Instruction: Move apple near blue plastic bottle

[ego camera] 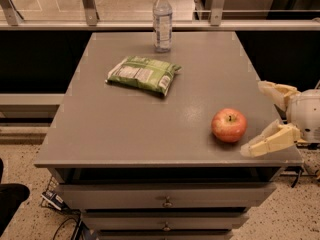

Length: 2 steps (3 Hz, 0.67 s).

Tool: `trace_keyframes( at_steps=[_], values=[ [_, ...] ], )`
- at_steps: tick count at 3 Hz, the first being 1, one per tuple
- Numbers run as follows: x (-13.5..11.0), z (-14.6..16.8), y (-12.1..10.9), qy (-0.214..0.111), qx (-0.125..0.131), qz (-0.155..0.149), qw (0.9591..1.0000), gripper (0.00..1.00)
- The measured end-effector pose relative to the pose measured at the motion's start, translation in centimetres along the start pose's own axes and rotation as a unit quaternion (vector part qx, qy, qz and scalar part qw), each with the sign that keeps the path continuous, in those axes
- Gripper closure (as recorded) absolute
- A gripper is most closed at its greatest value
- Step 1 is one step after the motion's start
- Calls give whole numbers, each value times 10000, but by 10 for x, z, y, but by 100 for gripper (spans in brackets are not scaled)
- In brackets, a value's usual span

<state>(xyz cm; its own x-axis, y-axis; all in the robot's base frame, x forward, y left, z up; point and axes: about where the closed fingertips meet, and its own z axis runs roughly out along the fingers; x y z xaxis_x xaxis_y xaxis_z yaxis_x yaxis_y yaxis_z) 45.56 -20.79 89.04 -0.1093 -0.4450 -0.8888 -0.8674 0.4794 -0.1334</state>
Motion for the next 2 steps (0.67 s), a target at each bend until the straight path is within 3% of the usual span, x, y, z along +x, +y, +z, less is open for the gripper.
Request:
trace_keyframes(
  at_steps=[2],
  values=[
    [19,25,-1,-543,47,-111,9985,0]
  ],
)
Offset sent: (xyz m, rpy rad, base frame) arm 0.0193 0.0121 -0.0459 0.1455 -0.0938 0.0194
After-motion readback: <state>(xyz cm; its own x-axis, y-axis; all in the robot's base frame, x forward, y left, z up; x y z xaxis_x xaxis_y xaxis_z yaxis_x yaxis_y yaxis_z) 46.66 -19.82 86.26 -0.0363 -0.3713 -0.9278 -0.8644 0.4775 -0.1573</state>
